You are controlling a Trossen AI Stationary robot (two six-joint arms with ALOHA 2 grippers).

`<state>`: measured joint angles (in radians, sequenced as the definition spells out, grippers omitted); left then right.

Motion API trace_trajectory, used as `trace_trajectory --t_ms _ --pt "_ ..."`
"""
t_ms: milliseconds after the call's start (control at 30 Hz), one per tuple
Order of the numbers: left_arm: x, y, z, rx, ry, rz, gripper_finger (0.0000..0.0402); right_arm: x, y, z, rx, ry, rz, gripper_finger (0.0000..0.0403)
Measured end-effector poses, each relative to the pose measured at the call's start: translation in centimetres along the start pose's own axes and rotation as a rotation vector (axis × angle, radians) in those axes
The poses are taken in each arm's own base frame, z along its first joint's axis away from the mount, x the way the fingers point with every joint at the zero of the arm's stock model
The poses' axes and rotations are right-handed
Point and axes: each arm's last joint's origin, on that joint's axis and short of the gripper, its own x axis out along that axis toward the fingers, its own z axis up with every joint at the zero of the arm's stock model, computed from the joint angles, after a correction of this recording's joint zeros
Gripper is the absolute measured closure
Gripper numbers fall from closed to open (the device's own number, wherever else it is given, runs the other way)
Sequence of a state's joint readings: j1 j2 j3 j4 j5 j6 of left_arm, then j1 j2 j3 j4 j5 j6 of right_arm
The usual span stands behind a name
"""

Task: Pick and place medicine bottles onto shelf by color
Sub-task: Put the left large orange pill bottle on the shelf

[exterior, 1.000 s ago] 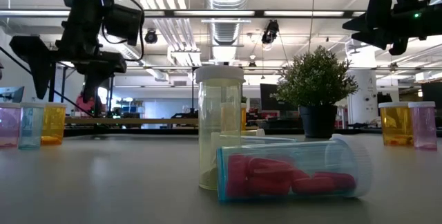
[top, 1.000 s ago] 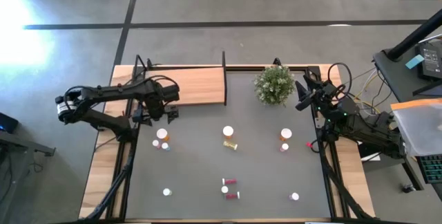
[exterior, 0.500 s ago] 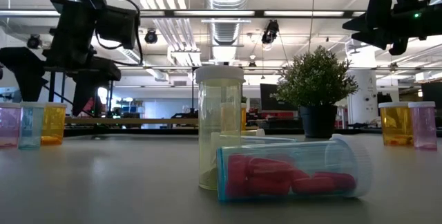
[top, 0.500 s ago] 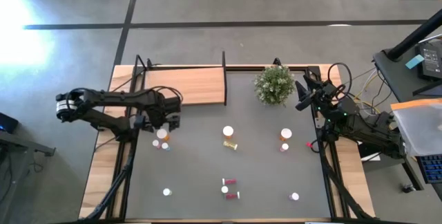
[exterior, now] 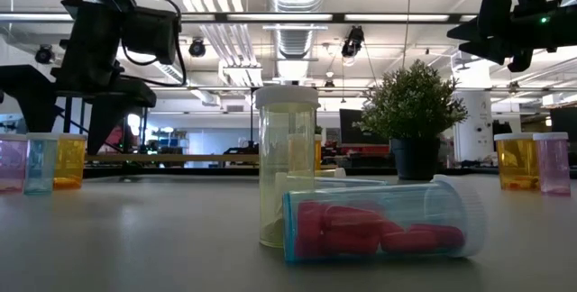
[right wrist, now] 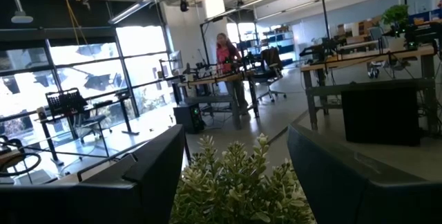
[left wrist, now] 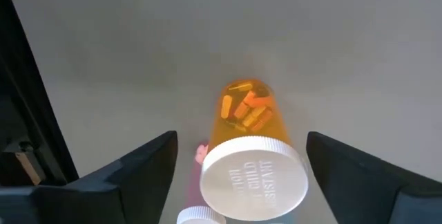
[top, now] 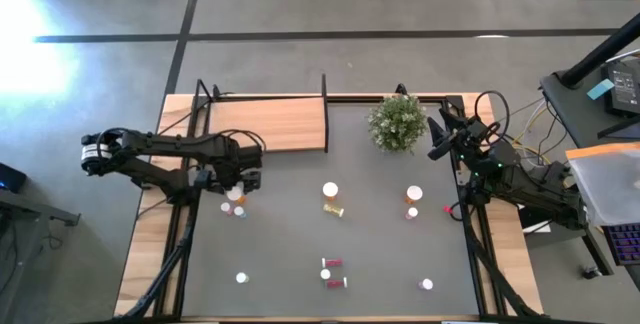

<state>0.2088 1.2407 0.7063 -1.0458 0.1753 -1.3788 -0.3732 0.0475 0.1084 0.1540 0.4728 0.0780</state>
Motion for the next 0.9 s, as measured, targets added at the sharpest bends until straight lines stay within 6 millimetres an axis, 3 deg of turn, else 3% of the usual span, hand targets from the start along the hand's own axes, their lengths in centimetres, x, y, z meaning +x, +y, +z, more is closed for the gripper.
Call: trace_trajectory --t_ms 433,633,900 --pt "0.0 -0.1 0.0 0.002 -0.003 -0.015 0.0212 0.0 0.0 0.0 0.0 0.0 0.0 0.0154" --pt "-0.1 -0.1 0.0 0.0 -0.001 -0.007 0.021 0.0 0.0 0.0 0.0 0.0 0.0 0.0154" --pt "-1.8 -0.5 0.0 0.032 -0.064 0.011 0.0206 0.0 0.0 0.0 0.0 0.0 0.0 0.0154"
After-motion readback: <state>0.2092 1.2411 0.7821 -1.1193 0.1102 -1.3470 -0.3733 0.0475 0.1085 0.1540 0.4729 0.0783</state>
